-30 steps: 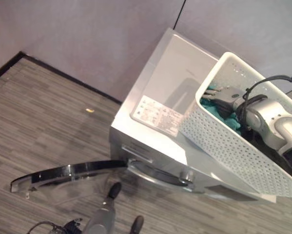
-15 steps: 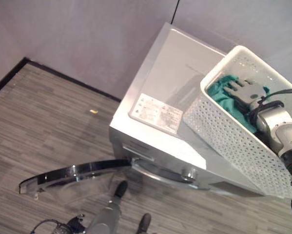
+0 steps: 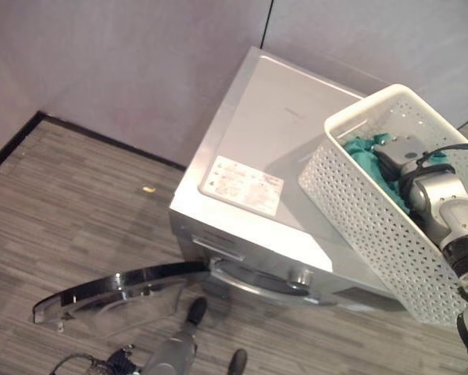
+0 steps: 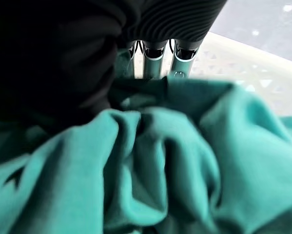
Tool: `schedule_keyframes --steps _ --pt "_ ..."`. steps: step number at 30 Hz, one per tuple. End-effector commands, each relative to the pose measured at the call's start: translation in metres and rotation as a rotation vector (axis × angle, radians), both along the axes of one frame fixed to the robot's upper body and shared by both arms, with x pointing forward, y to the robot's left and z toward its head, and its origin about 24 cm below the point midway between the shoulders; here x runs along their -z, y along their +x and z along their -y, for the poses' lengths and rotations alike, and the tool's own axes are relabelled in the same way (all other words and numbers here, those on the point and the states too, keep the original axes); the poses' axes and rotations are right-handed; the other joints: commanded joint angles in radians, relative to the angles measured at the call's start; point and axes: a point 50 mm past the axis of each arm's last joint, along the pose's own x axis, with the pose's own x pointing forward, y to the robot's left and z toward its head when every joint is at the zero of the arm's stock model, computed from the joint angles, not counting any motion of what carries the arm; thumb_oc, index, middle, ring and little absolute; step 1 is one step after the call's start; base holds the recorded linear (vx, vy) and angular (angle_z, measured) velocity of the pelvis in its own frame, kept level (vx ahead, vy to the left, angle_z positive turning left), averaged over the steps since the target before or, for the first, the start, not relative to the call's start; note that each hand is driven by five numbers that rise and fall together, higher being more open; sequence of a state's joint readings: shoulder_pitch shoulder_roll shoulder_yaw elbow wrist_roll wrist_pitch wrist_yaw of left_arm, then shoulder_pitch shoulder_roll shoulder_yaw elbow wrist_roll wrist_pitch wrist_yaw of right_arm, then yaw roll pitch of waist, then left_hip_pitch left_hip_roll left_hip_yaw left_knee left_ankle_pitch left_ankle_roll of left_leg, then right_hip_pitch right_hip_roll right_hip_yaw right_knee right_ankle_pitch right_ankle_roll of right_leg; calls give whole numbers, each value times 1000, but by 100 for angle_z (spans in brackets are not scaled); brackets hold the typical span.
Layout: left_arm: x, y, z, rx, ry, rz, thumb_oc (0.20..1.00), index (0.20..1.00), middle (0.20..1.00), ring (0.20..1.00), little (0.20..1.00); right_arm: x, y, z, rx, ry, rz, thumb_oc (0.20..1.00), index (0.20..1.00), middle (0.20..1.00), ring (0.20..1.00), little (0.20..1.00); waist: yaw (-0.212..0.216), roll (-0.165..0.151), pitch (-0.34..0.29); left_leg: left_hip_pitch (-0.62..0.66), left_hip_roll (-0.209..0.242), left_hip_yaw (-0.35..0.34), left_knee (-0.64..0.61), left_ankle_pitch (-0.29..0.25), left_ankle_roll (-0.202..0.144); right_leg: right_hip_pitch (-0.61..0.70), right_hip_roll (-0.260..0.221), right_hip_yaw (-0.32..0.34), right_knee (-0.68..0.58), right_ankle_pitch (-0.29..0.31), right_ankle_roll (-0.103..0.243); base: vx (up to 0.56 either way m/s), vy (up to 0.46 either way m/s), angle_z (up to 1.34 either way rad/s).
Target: Grab the laundry basket,head to the washer,open it,put in the laundry and shut it.
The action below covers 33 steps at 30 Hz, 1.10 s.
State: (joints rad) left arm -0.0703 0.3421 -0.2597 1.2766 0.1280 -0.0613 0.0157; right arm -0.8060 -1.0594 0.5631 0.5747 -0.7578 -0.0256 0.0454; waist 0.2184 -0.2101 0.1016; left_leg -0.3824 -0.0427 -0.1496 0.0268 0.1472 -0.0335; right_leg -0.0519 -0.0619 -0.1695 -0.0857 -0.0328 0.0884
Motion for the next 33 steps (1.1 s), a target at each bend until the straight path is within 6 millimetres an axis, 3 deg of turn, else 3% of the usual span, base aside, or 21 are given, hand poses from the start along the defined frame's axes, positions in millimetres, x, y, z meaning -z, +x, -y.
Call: schedule_keyframes --steps 1,6,9,18,23,25,33 --pt "2 5 9 59 -12 -11 1000 1000 1000 1000 1000 -2 10 -11 -12 80 55 200 200 200 200 200 29 22 35 30 69 51 -71 -34 -19 29 -46 -39 -2 47 67 0 0 0" --pt "1 4 7 58 -2 -1 1000 1000 1000 1000 1000 -20 7 -11 -47 199 192 200 200 200 200 200 29 18 32 37 74 53 -72 -35 -19 29 -43 -40 -2 47 67 -3 -2 -1" --pt "1 4 7 54 3 8 1000 1000 1000 1000 1000 -26 9 -15 -69 468 316 200 200 200 200 200 33 17 29 42 78 58 -70 -36 -18 29 -42 -40 -2 49 68 -13 0 -5" --pt "3 -1 7 74 19 -1 1000 1000 1000 1000 1000 -23 -1 -44 -238 885 516 200 200 200 200 200 51 7 15 57 78 47 -76 -39 -19 36 -41 -50 -2 42 63 0 0 -5" --pt "2 0 5 79 38 6 1000 1000 1000 1000 1000 -16 -3 -71 -380 1135 486 200 200 200 200 200 68 2 9 67 80 45 -79 -38 -21 43 -38 -57 -2 39 60 0 0 0" --pt "2 -3 5 86 35 -1 1000 1000 1000 1000 1000 -13 -5 -72 -406 1191 455 200 200 200 200 200 76 0 5 69 77 41 -79 -36 -21 47 -37 -64 -2 36 59 0 0 0" --pt "6 -21 0 76 35 -61 1000 1000 1000 1000 1000 -27 4 -85 -480 1186 309 200 200 200 200 200 89 -3 -16 84 79 41 -83 -31 -29 60 -35 -79 -2 35 56 -4 0 9"
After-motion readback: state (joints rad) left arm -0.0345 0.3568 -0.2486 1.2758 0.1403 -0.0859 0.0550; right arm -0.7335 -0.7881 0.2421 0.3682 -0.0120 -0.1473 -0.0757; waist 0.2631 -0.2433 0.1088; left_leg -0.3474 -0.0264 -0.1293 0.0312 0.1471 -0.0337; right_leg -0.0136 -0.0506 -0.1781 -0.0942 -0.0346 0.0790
